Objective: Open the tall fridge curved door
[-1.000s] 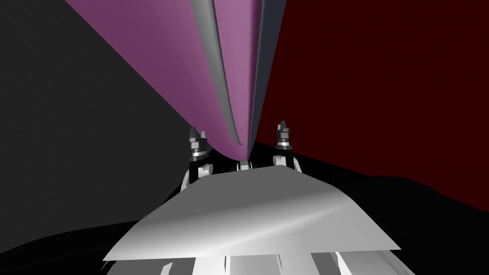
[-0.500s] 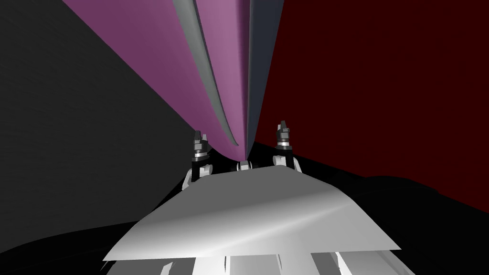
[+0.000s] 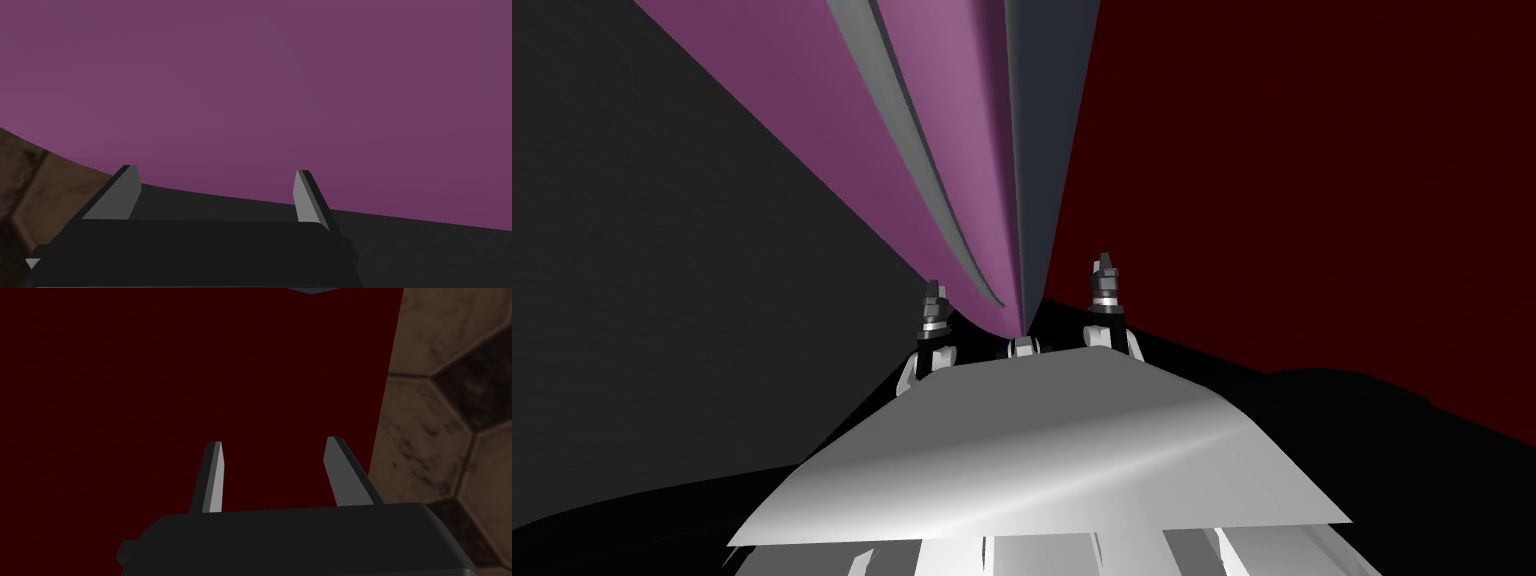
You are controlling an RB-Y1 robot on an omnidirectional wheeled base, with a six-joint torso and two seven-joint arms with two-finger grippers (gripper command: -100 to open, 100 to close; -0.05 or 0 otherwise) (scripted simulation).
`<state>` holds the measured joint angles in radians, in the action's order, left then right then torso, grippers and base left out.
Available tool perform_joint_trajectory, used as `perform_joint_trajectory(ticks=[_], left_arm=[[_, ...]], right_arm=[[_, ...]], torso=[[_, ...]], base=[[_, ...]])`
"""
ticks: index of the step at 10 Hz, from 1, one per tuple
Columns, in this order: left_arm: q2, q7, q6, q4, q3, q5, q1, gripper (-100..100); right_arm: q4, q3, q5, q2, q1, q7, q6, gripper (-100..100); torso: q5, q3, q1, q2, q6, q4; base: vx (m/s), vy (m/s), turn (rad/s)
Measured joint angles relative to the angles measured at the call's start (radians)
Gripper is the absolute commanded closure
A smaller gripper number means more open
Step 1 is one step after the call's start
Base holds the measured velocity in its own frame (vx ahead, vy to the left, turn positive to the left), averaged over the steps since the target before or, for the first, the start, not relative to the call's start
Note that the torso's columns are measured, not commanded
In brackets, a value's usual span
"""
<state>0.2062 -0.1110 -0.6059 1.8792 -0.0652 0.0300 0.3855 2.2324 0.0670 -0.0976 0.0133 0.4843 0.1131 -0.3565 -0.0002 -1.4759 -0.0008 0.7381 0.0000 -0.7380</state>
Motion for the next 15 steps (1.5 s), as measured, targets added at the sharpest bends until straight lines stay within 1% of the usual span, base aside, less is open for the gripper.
perform_joint_trajectory(ticks=[6, 9, 13, 15], left_arm=[[0.006, -0.042, -0.089, -0.164, -0.025, 0.032, -0.025, -100], [0.004, -0.059, -0.122, -0.232, -0.034, 0.044, -0.035, -100], [-0.001, -0.082, -0.162, -0.315, -0.046, 0.061, -0.05, -100], [-0.001, -0.094, -0.19, -0.368, -0.058, 0.072, -0.063, -100]], right_arm=[[0.0, 0.0, 0.0, 0.0, 0.0, 0.0, 0.0, 0], [0.0, 0.0, 0.0, 0.0, 0.0, 0.0, 0.0, 0], [0.0, 0.0, 0.0, 0.0, 0.0, 0.0, 0.0, 0], [0.0, 0.0, 0.0, 0.0, 0.0, 0.0, 0.0, 0]], torso=[[0.0, 0.0, -0.001, 0.0, 0.0, 0.0], [0.001, 0.0, 0.003, 0.0, 0.0, 0.0], [0.0, 0.0, 0.0, 0.0, 0.0, 0.0], [0.0, 0.0, -0.001, 0.0, 0.0, 0.0]], base=[[0.004, -0.089, 0.037], [0.006, -0.063, 0.03], [0.006, -0.067, 0.027], [-0.001, -0.098, 0.037]])
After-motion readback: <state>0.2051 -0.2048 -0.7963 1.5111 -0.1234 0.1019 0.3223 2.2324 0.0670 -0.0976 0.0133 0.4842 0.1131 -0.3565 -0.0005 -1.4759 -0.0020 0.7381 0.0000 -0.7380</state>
